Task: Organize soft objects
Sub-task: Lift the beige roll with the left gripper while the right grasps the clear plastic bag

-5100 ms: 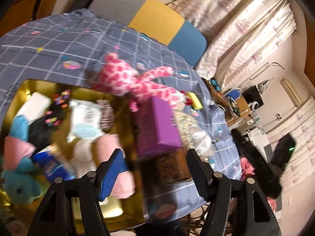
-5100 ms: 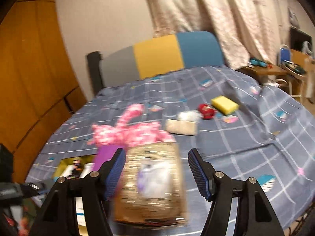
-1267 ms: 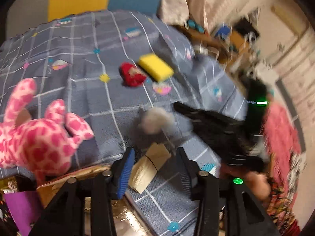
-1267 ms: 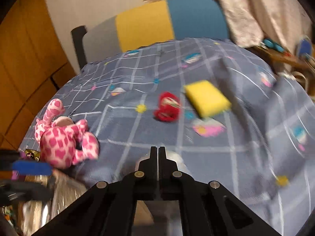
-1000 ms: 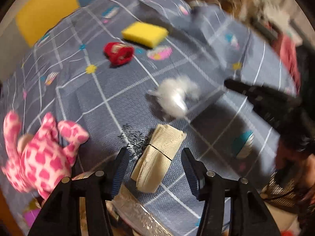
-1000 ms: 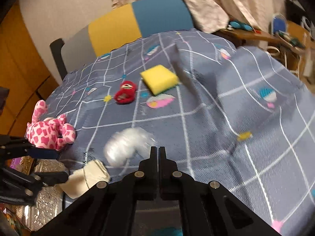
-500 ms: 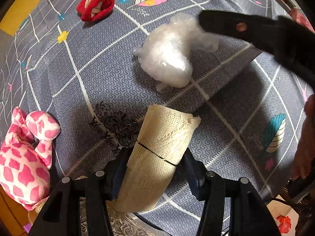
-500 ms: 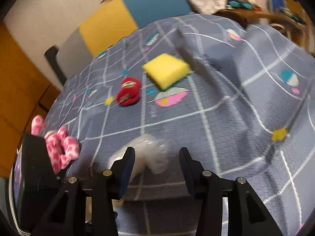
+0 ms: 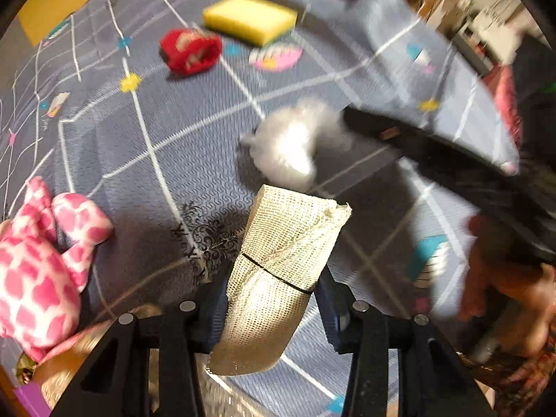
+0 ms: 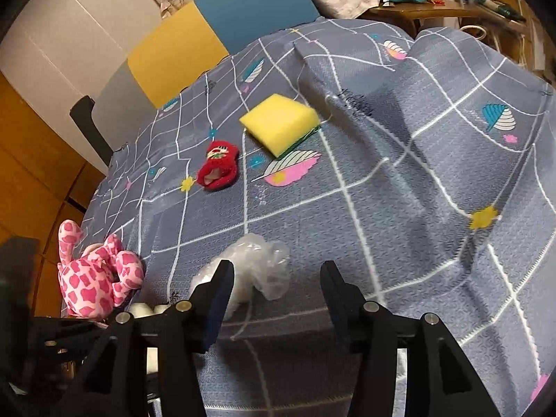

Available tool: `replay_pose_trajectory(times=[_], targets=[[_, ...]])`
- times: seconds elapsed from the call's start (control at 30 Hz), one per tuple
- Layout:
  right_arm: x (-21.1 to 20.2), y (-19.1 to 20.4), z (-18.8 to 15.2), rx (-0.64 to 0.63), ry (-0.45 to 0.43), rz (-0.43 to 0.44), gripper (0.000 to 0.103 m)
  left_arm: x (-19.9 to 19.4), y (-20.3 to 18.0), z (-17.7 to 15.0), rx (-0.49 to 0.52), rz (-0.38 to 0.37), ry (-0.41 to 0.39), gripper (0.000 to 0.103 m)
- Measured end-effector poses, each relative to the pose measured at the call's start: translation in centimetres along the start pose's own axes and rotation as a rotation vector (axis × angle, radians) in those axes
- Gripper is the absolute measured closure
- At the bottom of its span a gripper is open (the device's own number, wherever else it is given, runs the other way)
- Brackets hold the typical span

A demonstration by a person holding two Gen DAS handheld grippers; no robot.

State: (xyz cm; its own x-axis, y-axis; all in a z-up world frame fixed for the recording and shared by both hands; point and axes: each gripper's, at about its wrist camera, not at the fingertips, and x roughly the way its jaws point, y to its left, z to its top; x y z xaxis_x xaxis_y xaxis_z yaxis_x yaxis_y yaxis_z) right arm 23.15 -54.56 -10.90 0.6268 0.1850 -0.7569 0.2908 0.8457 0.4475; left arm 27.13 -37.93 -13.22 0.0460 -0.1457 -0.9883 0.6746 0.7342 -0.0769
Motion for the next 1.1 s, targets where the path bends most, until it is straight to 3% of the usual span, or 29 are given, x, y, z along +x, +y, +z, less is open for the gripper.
replay_pose_trajectory(times=[0.13,0.4,0.47,0.5,0.53,0.8,1.1], targets=[[1.9,1.4,0.3,0.003,0.047,0.019,0.038,-4.4,0.8,-1.2,-0.025,-0.093,-0.107,0.057],[6.7,5.1,-0.3,-0.069,0.115,-0.047,0.035,-10.6,3.9,-5.9,-0.146,-0.17,-0.281,0.058],[7.2,5.7,-0.8,-0.097,0.105,-0.067,0.042,-12.0,4.4,-6.6,-0.167,-0.188,-0.314,0.059],[7.2,6.0,-0.9,-0.129,0.102,-0.073,0.066,-12.7,4.8,-7.4,-0.172,-0.193,-0.336,0.059],[7.5,6.6,-1.2,-0.171,0.119,-0.078,0.065,-13.4,5.2,-8.0,-0.18,-0.197,-0.355,0.059],[3.3,8.8,-2.1,-0.217,0.027,-0.083,0.065,-18.4,8.9,-13.8,-0.276,-0.312,-0.484,0.059],[-3.7,11.7,-4.3,-0.257,-0.092,-0.055,0.065,-20.6,15.1,-21.1,-0.43,-0.333,-0.563,0.059]])
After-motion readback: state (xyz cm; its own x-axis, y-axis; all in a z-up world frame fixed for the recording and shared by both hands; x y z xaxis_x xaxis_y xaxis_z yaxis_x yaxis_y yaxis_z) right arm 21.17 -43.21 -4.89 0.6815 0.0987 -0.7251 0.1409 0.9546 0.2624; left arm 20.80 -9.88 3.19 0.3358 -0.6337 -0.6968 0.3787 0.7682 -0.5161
